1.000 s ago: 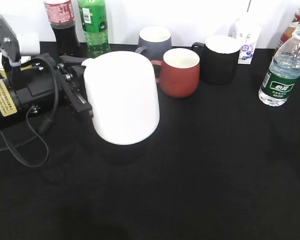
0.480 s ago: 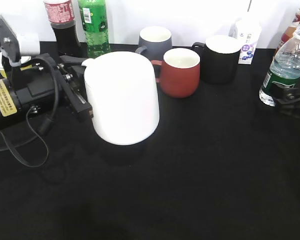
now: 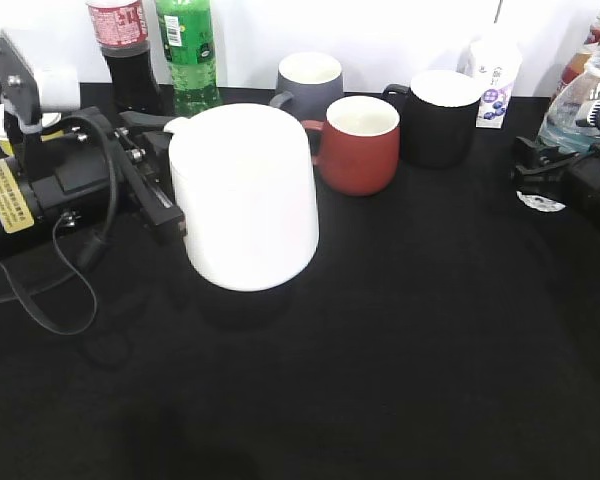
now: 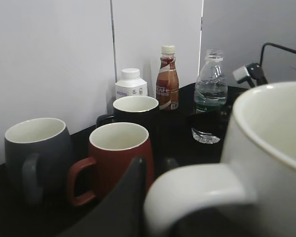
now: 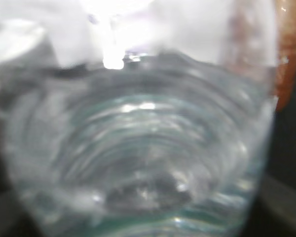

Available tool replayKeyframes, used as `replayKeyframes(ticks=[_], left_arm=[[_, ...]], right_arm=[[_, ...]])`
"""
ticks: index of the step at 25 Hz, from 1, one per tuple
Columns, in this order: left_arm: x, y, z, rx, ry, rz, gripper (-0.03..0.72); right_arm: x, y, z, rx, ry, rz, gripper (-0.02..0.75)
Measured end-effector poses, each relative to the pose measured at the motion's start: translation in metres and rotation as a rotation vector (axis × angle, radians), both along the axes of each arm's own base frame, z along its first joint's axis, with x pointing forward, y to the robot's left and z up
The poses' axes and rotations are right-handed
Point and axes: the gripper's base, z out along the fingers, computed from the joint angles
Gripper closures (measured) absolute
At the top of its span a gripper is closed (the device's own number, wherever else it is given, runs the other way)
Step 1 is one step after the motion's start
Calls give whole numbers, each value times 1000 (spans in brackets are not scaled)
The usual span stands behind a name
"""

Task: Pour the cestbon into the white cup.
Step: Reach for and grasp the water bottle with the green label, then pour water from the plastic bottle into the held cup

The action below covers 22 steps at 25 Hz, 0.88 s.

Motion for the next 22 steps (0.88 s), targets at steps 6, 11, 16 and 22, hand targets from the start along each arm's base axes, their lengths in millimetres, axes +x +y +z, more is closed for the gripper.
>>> replayKeyframes(ticks=[6,11,16,22], left_arm=[[0,0,0,4,3,2,621],[0,0,-1,7,3,0,622],[-8,-7,-3,53,-11,-80,622],[-18,-85,13,102,-81,-278,622]], right_arm=[[-14,0,-4,8,-25,4,245],[-21,9,1,-58,-29,118,245],[-45,38,82,-340,-230,494,245],[-76,48,137,-552,-394,627,245]])
